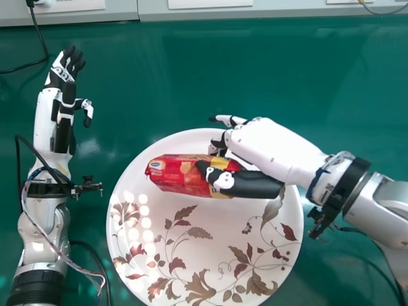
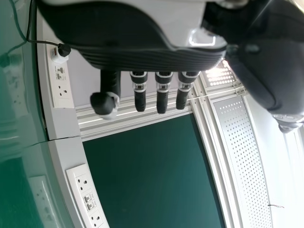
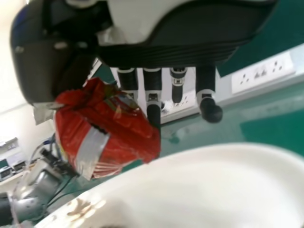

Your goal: Pick up biscuit and place it in the plate

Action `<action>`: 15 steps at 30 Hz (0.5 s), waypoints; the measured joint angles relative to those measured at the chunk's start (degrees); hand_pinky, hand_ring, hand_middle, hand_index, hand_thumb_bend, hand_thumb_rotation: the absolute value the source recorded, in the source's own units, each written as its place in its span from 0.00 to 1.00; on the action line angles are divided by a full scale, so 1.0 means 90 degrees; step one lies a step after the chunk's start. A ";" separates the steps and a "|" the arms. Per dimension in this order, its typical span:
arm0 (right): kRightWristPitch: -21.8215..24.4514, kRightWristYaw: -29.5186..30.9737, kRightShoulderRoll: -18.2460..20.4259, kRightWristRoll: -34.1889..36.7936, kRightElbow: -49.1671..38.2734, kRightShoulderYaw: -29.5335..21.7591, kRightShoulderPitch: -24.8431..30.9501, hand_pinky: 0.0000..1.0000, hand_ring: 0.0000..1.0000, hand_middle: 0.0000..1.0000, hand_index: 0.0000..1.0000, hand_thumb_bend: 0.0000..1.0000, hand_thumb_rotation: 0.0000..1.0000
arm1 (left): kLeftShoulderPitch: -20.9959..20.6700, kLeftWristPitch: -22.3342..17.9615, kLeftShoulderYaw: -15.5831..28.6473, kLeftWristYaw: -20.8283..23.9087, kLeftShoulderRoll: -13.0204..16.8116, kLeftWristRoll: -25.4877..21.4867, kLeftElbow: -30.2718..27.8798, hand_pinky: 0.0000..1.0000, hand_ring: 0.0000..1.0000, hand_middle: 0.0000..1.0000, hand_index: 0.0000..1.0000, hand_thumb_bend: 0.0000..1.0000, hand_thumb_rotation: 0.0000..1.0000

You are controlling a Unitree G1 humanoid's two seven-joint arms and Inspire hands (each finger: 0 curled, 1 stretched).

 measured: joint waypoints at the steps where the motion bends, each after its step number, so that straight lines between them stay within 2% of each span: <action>1: -0.0040 0.0003 0.0020 0.0000 0.0001 0.0035 0.0063 0.07 0.42 0.48 0.49 0.51 0.00 | 0.0002 0.0000 0.0000 0.0002 0.0000 0.0011 -0.0004 0.00 1.00 1.00 1.00 1.00 0.86; 4: -0.0055 0.0144 0.0025 0.0005 -0.0007 0.0177 0.0105 0.08 0.42 0.47 0.49 0.51 0.00 | 0.0007 0.0001 0.0001 0.0002 0.0001 0.0027 -0.0015 0.00 1.00 1.00 1.00 1.00 0.85; 10: 0.0237 0.0661 0.0026 0.0070 -0.0161 0.0352 0.0151 0.12 0.39 0.45 0.50 0.51 0.00 | 0.0015 0.0008 0.0002 0.0001 0.0001 0.0027 -0.0036 0.00 1.00 1.00 1.00 1.00 0.85; 15: 0.0399 0.0763 0.0068 0.0065 -0.0230 0.0451 0.0270 0.12 0.40 0.45 0.50 0.51 0.00 | 0.0019 0.0010 0.0006 0.0001 0.0002 0.0023 -0.0044 0.00 1.00 1.00 1.00 1.00 0.85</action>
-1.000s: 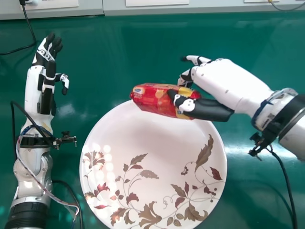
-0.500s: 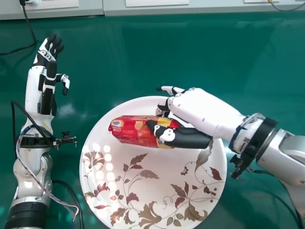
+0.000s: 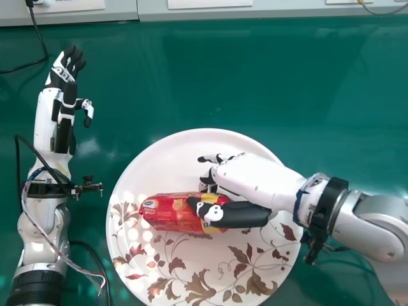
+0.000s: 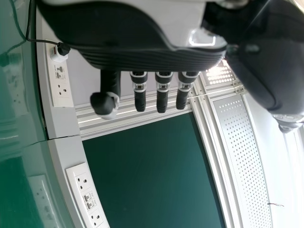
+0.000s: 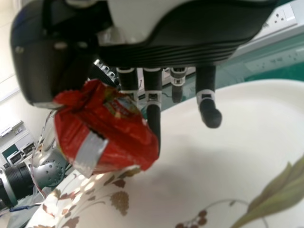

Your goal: Pick up biscuit and place it in the plate

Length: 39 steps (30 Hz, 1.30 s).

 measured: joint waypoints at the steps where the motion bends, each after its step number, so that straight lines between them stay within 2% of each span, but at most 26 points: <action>1: 0.0004 -0.0016 0.0027 -0.0017 0.0000 0.0001 0.0036 0.12 0.41 0.46 0.50 0.51 0.00 | 0.0001 0.0000 0.0000 0.0000 0.0001 0.0002 0.0000 0.00 1.00 1.00 1.00 1.00 0.85; 2: 0.0004 -0.0023 0.0039 -0.0021 0.0000 0.0001 0.0049 0.13 0.40 0.45 0.50 0.51 0.00 | 0.0004 0.0000 0.0000 0.0001 0.0003 0.0008 -0.0001 0.00 1.00 1.00 1.00 1.00 0.86; 3: 0.0020 -0.0011 0.0038 -0.0017 -0.0003 -0.0001 0.0045 0.21 0.40 0.47 0.53 0.51 0.00 | 0.0005 0.0000 0.0000 0.0001 0.0005 0.0013 -0.0001 0.00 1.00 1.00 1.00 1.00 0.86; 4: 0.0068 0.0045 0.0025 -0.0006 -0.0014 -0.0004 0.0029 0.28 0.45 0.54 0.51 0.51 0.07 | 0.0006 0.0000 0.0001 0.0001 0.0006 0.0011 -0.0003 0.00 1.00 1.00 1.00 1.00 0.85; 6: 0.0208 0.0319 -0.0075 0.0023 -0.0051 -0.0005 -0.0065 0.41 0.59 0.69 0.73 0.72 0.36 | 0.0012 0.0000 0.0001 -0.0004 0.0010 0.0001 -0.0012 0.00 1.00 1.00 1.00 1.00 0.85; 7: 0.0228 0.0420 -0.0146 0.0049 -0.0057 -0.0010 -0.0129 0.47 0.66 0.77 0.82 0.82 0.48 | 0.0013 0.0000 0.0001 -0.0012 0.0012 -0.0006 -0.0013 0.00 1.00 1.00 1.00 1.00 0.85; 9: 0.0130 0.0470 -0.0245 0.0125 -0.0046 -0.0055 -0.0223 0.54 0.75 0.87 0.92 0.94 0.58 | 0.0014 0.0000 0.0001 -0.0029 0.0017 -0.0017 -0.0013 0.00 1.00 1.00 1.00 1.00 0.85; 11: -0.0027 0.0468 -0.0258 0.0196 -0.0014 -0.0081 -0.0276 0.63 0.83 0.96 0.98 0.99 0.65 | 0.0015 0.0000 0.0001 -0.0029 0.0021 -0.0015 -0.0013 0.00 1.00 1.00 1.00 1.00 0.85; 13: -0.0115 0.0468 -0.0270 0.0206 0.0037 -0.0097 -0.0329 0.68 0.91 0.99 1.00 1.00 0.68 | 0.0016 0.0000 0.0001 -0.0030 0.0022 -0.0018 -0.0013 0.00 1.00 1.00 1.00 1.00 0.85; 16: -0.0197 0.0468 -0.0311 0.0193 0.0080 -0.0111 -0.0422 0.73 0.96 1.00 1.00 1.00 0.71 | 0.0016 0.0000 0.0001 -0.0048 0.0026 -0.0041 -0.0010 0.00 1.00 1.00 1.00 1.00 0.85; 22: -0.0325 0.0436 -0.0314 0.0110 0.0132 -0.0148 -0.0479 0.78 0.99 1.00 1.00 1.00 0.72 | 0.0017 0.0009 0.0001 -0.0039 0.0027 -0.0040 -0.0014 0.00 1.00 1.00 1.00 1.00 0.85; 25: -0.0362 0.0311 -0.0307 -0.0030 0.0149 -0.0207 -0.0479 0.75 0.99 1.00 1.00 1.00 0.74 | 0.0018 0.0022 0.0001 -0.0041 0.0029 -0.0046 -0.0019 0.00 1.00 1.00 1.00 1.00 0.85; 32: -0.0319 -0.0517 0.0032 -0.0341 0.0081 -0.0593 -0.0187 0.65 0.92 1.00 1.00 1.00 0.76 | 0.0070 0.0041 0.0023 -0.0050 0.0055 -0.0076 -0.0070 0.00 1.00 1.00 1.00 1.00 0.85; 36: -0.0330 -0.1228 0.0357 -0.0473 0.0071 -0.0962 0.0059 0.66 0.92 1.00 1.00 1.00 0.76 | 0.0122 0.0045 0.0042 -0.0105 0.0095 -0.0196 -0.0098 0.00 1.00 1.00 1.00 1.00 0.84; 39: -0.0275 -0.1565 0.0525 -0.0568 -0.0001 -0.1283 0.0154 0.71 0.93 1.00 1.00 1.00 0.76 | 0.0202 0.0148 0.0045 -0.0134 0.0127 -0.0249 -0.0235 0.00 1.00 1.00 1.00 1.00 0.84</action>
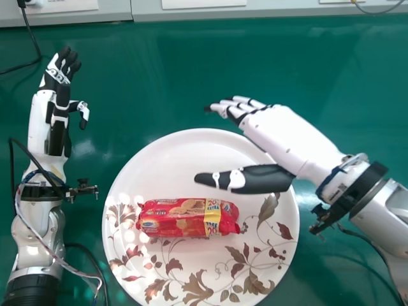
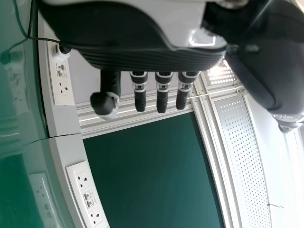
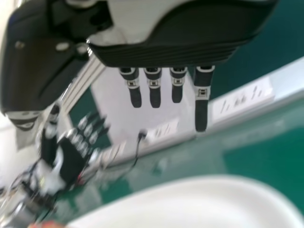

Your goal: Pick up biscuit and place it in the plate

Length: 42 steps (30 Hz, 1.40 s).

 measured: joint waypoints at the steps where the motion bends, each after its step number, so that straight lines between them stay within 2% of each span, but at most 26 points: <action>1: 0.0072 -0.0080 0.0041 -0.0001 -0.0052 -0.0114 0.0029 0.71 0.92 1.00 1.00 1.00 0.76 | 0.0016 0.0024 0.0001 -0.0013 0.0006 -0.0014 -0.0016 0.00 1.00 1.00 1.00 1.00 0.83; 7: 0.0510 -0.0398 0.0383 0.0068 -0.0271 -0.0634 0.0226 0.64 0.91 1.00 0.99 0.98 0.71 | 0.0123 0.0055 0.0009 0.0109 0.0010 0.0138 -0.0208 0.00 1.00 1.00 1.00 1.00 0.87; 13: 0.0511 -0.0967 0.0748 0.0374 -0.0216 -0.1103 0.0500 0.82 0.99 1.00 0.95 0.94 0.64 | 0.0194 0.0191 0.0001 0.0164 -0.0008 0.0143 -0.0325 0.00 1.00 1.00 1.00 1.00 0.85; 15: 0.0528 -0.1226 0.0990 0.0514 -0.0195 -0.1253 0.0674 0.82 0.98 1.00 0.95 0.93 0.61 | 0.0195 0.0208 0.0001 0.0218 -0.0016 0.0153 -0.0322 0.00 1.00 1.00 1.00 1.00 0.86; 20: 0.0416 -0.1786 0.1380 0.0664 0.0067 -0.1410 0.1027 0.86 0.97 1.00 0.94 0.90 0.63 | 0.0187 0.0227 0.0001 0.0289 -0.0030 0.0261 -0.0315 0.00 1.00 1.00 1.00 1.00 0.86; 22: 0.0290 -0.2057 0.1521 0.0665 0.0231 -0.1437 0.1117 0.87 0.97 1.00 0.94 0.91 0.64 | 0.0176 0.0231 0.0001 0.0338 -0.0034 0.0287 -0.0299 0.00 1.00 1.00 1.00 1.00 0.87; 31: 0.0007 -0.3025 0.2091 0.0668 0.0794 -0.1404 0.1347 0.72 0.91 0.97 0.92 0.88 0.65 | 0.0145 0.0368 -0.0001 0.0407 -0.0043 0.0335 -0.0267 0.00 1.00 1.00 1.00 1.00 0.86; 39: -0.0185 -0.3341 0.2313 0.0697 0.1009 -0.1250 0.1459 0.76 0.93 0.98 0.94 0.87 0.61 | 0.0147 0.0316 -0.0001 0.0379 -0.0051 0.0338 -0.0263 0.00 1.00 1.00 1.00 1.00 0.86; 42: -0.0128 -0.3359 0.2450 0.0699 0.1001 -0.1181 0.1468 0.79 0.94 0.99 0.94 0.84 0.56 | 0.0147 0.0315 -0.0001 0.0376 -0.0053 0.0294 -0.0263 0.00 1.00 1.00 1.00 1.00 0.85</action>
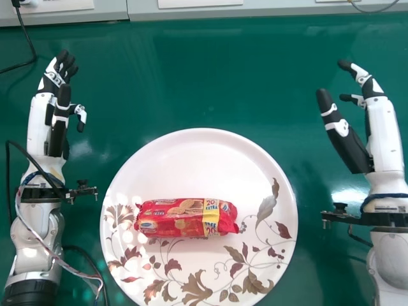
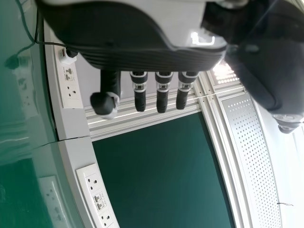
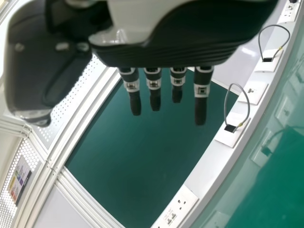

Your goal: Pick up biscuit and place it in the plate

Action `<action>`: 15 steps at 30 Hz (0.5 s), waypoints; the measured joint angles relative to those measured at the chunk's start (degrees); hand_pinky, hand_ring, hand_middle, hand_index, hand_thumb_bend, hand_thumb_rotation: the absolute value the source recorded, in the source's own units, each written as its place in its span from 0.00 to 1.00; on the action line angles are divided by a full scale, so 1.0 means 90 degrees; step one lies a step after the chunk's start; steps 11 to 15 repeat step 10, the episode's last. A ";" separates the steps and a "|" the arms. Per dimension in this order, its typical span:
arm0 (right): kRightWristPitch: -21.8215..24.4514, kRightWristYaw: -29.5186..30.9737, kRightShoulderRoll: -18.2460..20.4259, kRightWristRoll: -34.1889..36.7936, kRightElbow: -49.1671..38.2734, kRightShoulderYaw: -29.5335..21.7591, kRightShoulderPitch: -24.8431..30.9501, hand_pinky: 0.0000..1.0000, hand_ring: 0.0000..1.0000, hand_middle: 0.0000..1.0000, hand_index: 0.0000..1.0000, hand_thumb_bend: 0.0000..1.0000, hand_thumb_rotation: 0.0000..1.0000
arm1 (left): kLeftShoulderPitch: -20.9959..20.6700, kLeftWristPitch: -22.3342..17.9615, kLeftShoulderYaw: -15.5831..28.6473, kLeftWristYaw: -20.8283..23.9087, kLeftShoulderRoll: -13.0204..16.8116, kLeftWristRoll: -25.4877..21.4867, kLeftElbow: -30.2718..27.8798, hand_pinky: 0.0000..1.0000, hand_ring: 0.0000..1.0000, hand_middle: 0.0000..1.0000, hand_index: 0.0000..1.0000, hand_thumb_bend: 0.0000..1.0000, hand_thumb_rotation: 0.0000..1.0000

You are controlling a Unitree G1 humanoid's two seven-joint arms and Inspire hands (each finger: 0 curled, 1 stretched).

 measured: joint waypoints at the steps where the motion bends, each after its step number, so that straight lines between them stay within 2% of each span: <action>1: 0.0047 0.0001 0.0027 0.0000 -0.0011 0.0024 0.0009 0.80 0.94 0.99 0.94 0.83 0.55 | 0.0000 0.0000 0.0000 -0.0002 -0.0003 -0.0020 -0.0001 0.00 1.00 1.00 1.00 1.00 0.85; 7: 0.0302 0.0003 0.0082 -0.0052 -0.0210 0.0085 0.0059 0.80 0.94 0.99 0.93 0.79 0.51 | 0.0008 -0.0043 0.0000 -0.0014 -0.0013 -0.0037 -0.0011 0.00 1.00 1.00 1.00 1.00 0.85; 15: 0.0325 0.0000 0.0086 -0.0077 -0.0227 0.0093 0.0069 0.79 0.94 0.98 0.93 0.79 0.50 | 0.0029 -0.0040 0.0000 -0.0015 -0.0030 -0.0036 -0.0062 0.00 1.00 1.00 1.00 1.00 0.85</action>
